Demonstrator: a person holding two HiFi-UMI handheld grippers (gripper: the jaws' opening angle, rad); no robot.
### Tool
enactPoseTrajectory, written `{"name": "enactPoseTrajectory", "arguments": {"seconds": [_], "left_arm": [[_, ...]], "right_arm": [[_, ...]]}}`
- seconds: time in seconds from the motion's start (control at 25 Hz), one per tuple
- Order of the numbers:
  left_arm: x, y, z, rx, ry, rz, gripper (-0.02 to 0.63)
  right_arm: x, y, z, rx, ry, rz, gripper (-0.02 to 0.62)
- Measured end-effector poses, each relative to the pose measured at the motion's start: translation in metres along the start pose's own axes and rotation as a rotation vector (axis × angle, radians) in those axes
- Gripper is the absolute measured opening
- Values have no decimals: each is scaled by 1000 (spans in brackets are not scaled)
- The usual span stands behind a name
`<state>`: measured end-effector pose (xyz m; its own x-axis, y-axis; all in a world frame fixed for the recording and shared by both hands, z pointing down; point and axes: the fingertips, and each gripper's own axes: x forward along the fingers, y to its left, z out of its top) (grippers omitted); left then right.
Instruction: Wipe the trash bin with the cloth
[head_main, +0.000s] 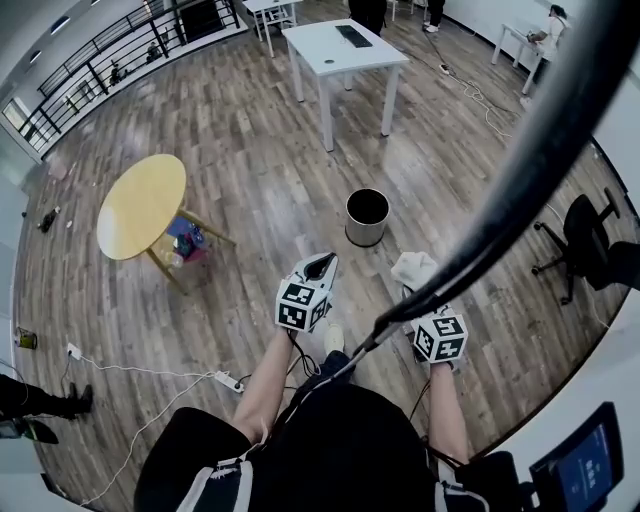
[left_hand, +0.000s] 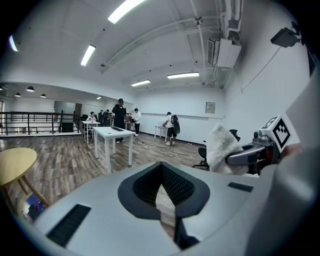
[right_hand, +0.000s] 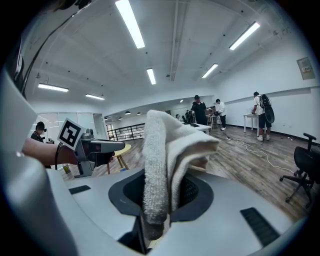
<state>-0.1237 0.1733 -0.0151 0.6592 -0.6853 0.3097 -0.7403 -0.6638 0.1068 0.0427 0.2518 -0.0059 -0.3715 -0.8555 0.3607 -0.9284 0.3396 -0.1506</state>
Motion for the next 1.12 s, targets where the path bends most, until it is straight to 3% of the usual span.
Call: {"name": "enactPoseTrajectory", "arguments": {"seconds": [0.24,0.44,0.64,0.92,1.12], "left_arm": [[71,64,26,72,15,-7,-3],[112,103,19,49,41,-20,-3],[154,118,3,28,50,-10,-3],[225,148,-21,41,-8,62,-3],[272,169,-70,22,-22,118,-3]], "right_arm": [[83,-41,36,6,6,-19,91],[134,-62,42,20,30,-30,91],[168,-90,32,38,47,-20,91],[231,-149,15,-3,22,31,91],[281,-184,-34,-29,17,57,91]]}}
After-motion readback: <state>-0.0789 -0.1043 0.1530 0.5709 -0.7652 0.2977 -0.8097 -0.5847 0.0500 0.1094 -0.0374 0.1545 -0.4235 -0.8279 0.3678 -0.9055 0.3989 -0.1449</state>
